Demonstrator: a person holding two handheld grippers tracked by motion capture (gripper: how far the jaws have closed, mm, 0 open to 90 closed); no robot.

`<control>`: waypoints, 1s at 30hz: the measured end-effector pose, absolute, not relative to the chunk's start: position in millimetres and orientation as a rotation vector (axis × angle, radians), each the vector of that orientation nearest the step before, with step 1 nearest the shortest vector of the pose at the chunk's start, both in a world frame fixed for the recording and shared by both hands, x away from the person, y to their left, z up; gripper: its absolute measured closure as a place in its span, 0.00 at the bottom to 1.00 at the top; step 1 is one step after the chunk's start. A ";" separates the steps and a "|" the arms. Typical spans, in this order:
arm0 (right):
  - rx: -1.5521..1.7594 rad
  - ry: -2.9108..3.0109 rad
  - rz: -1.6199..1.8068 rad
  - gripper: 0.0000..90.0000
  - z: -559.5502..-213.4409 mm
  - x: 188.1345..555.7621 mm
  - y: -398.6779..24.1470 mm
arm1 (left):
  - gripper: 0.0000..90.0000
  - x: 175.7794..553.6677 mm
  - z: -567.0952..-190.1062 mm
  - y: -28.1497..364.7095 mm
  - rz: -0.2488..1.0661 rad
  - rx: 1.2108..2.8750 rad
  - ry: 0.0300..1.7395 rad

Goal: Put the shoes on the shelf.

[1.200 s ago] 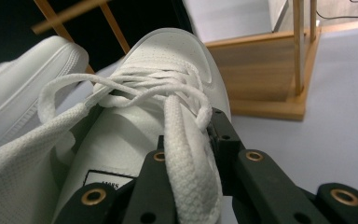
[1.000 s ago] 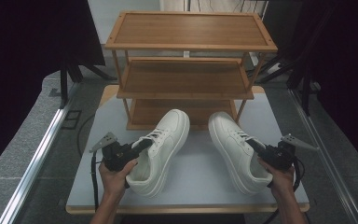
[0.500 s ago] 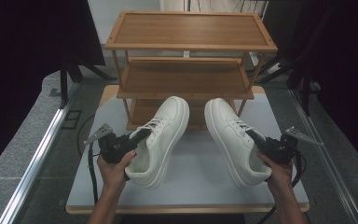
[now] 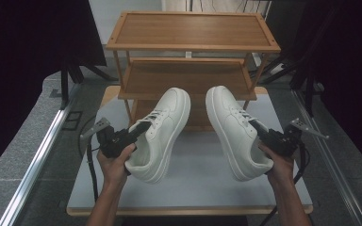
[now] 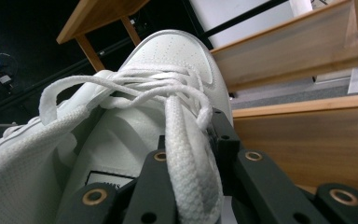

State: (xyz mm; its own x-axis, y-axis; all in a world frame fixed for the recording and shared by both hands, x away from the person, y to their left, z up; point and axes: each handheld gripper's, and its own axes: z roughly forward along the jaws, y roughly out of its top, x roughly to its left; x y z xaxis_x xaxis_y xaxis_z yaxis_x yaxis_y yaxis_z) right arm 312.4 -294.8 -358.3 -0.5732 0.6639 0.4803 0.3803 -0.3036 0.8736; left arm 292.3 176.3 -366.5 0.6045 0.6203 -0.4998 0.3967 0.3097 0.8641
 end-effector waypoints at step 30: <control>1.351 1.650 1.994 0.92 -320.0 342.5 -274.1 | 0.92 330.0 -324.4 166.9 0.212 1.332 0.958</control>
